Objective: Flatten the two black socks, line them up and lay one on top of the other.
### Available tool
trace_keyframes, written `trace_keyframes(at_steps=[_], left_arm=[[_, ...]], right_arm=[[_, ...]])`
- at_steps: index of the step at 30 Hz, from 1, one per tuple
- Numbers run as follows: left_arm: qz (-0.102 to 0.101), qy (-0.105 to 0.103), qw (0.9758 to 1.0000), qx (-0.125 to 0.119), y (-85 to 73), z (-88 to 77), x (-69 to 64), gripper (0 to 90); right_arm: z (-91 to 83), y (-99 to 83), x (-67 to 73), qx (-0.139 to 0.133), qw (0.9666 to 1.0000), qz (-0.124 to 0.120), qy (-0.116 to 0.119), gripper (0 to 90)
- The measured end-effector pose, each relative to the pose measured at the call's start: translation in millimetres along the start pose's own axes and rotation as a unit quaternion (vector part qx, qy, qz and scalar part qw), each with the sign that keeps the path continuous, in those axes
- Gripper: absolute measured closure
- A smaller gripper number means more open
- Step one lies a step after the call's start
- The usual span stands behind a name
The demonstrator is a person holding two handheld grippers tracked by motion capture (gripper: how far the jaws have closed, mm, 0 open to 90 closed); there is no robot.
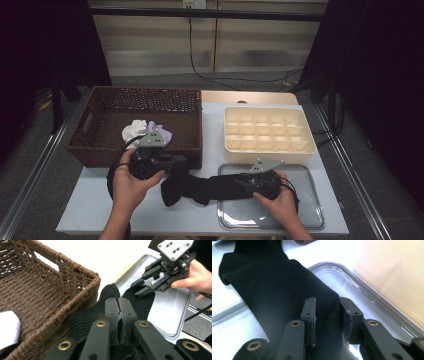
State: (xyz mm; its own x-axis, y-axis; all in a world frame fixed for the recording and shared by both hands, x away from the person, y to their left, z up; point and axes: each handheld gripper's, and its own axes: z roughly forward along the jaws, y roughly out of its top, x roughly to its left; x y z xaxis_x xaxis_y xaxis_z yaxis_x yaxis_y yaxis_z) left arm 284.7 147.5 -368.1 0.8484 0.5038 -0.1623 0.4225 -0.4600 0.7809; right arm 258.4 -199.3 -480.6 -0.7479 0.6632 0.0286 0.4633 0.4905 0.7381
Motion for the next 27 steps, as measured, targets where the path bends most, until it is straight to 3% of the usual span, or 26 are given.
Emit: trace_keyframes(at_steps=[9, 17, 23, 25, 27], left_arm=[[-0.035, 0.016, 0.9987, 0.033, -45.4, 4.5, 13.9, 86.6], [-0.057, 0.035, 0.9953, 0.070, -67.5, 5.1, 23.8, 84.4], [-0.058, 0.038, 0.9941, 0.082, -66.9, 7.0, 23.0, 71.0], [-0.051, 0.027, 0.9962, 0.065, -58.1, 7.1, 18.2, 67.4], [-0.046, 0.027, 0.9965, 0.064, -54.3, 7.7, 15.9, 63.6]], right_arm=[[0.0, 0.8, 1.2, 0.002, 1.0000, 0.001, -0.004, 66.2], [0.3, 0.6, 0.3, 0.001, 1.0000, 0.001, -0.003, 65.9], [0.4, 0.9, 0.5, 0.002, 1.0000, 0.001, -0.002, 65.9], [0.5, 1.2, 0.6, 0.002, 1.0000, 0.001, -0.003, 65.9], [0.7, 1.2, 0.9, 0.002, 1.0000, 0.002, -0.002, 65.9]])
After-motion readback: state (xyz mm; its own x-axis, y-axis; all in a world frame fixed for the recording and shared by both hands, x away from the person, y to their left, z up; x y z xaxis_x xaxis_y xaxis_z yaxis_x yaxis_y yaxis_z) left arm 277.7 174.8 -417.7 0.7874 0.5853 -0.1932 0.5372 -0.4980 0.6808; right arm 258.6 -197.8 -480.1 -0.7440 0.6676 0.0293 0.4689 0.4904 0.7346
